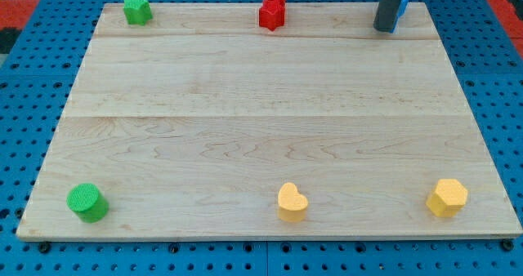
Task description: Place the green circle below the green star
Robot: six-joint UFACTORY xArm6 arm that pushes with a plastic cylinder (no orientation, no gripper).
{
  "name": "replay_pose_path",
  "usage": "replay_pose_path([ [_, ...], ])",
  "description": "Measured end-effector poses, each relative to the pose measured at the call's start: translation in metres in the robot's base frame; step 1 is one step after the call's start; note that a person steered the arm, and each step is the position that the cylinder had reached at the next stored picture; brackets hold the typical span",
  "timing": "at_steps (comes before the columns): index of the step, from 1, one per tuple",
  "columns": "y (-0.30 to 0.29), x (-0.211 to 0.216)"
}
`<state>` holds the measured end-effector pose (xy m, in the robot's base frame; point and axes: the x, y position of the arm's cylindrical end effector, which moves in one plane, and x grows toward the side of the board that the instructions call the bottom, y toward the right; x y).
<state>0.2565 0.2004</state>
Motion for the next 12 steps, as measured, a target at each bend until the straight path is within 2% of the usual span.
replay_pose_path([
  [1, -0.016, 0.027],
  [2, -0.108, 0.049],
  [4, -0.339, 0.057],
  [6, -0.505, 0.135],
  [7, -0.505, 0.139],
  [9, -0.505, 0.203],
  [11, -0.504, 0.337],
  [12, -0.497, 0.360],
])
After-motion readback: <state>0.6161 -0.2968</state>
